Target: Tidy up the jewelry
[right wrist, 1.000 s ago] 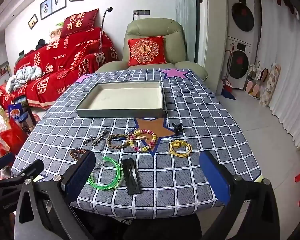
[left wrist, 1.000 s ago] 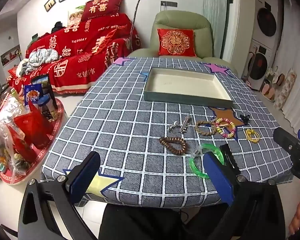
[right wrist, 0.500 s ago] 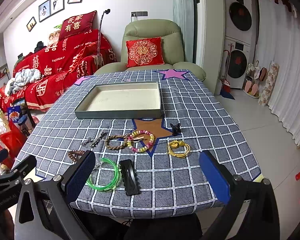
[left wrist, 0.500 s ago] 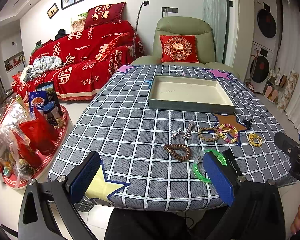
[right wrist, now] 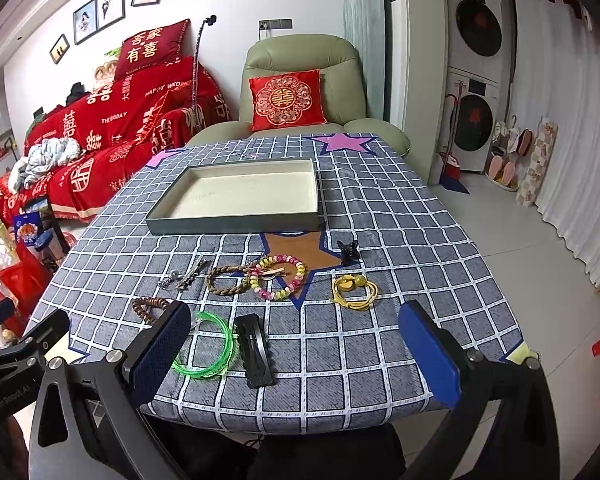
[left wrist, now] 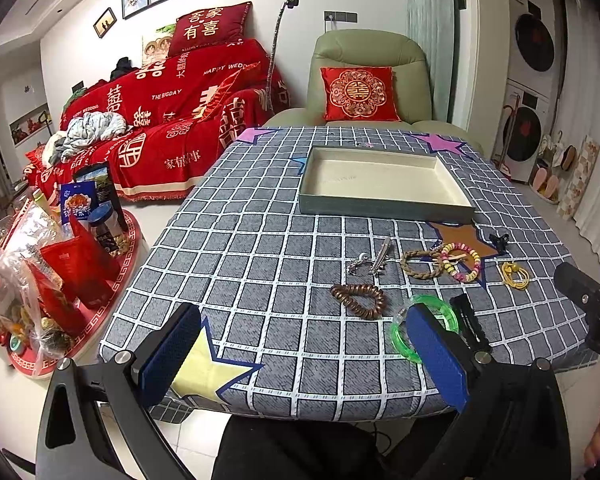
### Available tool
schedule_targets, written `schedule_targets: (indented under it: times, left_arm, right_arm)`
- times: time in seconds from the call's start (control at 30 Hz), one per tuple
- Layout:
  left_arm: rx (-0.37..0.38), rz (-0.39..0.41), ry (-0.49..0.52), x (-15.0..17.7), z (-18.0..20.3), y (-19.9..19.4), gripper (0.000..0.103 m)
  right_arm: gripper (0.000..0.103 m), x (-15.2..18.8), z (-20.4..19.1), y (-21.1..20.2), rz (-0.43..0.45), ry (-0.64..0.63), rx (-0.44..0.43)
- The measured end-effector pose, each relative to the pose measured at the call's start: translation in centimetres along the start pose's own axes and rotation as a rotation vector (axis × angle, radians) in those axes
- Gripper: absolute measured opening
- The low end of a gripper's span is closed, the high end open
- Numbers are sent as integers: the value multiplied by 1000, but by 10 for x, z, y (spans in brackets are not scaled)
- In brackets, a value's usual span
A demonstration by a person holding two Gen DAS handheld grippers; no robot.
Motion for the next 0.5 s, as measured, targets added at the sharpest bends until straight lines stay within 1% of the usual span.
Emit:
schedule_targets:
  times: [0.5]
  left_arm:
    - [-10, -5, 14, 1, 3, 3, 103]
  right_arm:
    - [103, 1, 4, 1, 2, 13, 6]
Point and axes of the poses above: each gripper's, at about its wrist camera, not at the fingertips, and y roughly the way its jaws point, z to its right, x to its underside, the point moved 9 cm from there along y, roughly the way its jaws point, and after that the axes turned 8 degrees about z, right-handed, at the moved point
